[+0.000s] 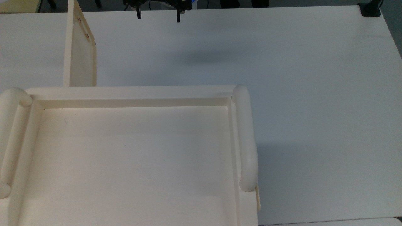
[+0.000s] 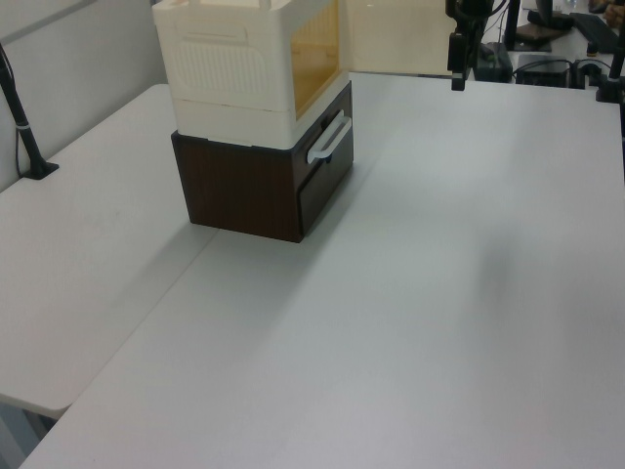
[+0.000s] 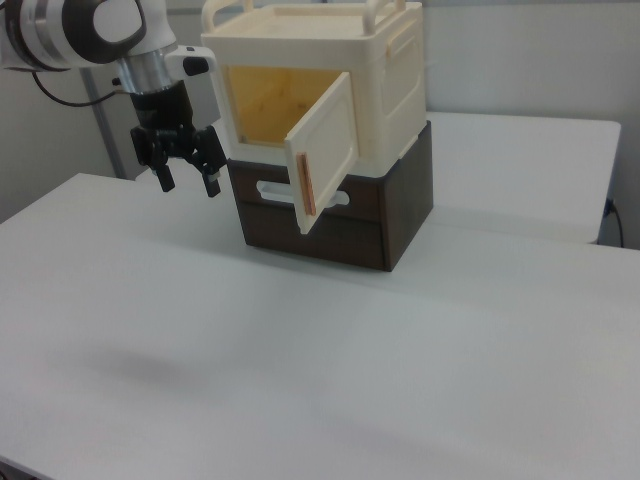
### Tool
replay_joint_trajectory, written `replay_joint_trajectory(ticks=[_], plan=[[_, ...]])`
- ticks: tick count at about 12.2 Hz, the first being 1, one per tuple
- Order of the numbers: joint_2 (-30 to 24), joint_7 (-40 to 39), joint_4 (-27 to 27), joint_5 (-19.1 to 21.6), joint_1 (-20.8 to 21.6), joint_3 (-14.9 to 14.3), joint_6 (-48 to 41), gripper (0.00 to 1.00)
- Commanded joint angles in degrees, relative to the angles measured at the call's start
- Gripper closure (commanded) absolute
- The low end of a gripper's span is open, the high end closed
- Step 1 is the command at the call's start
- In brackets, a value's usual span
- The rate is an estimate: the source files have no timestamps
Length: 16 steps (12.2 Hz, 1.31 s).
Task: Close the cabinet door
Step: 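Lower the gripper beside the open cream cabinet door's outer edge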
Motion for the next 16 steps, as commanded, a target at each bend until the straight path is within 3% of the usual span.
replay_joint_trajectory(ticks=[1, 12, 13, 15, 16], plan=[[-1.1, -1.3, -0.7, 0.9, -0.1, -0.3, -0.9, 0.00], [-1.0, -1.3, -0.7, 0.9, -0.1, -0.3, -0.7, 0.00], [-1.0, -1.4, -0.7, 0.9, -0.1, -0.3, -0.6, 0.13], [-1.0, -2.4, -0.8, 1.0, -0.1, -0.2, -0.6, 0.60], [-1.0, -3.6, -0.8, 1.0, -0.1, -0.2, -0.7, 0.74]])
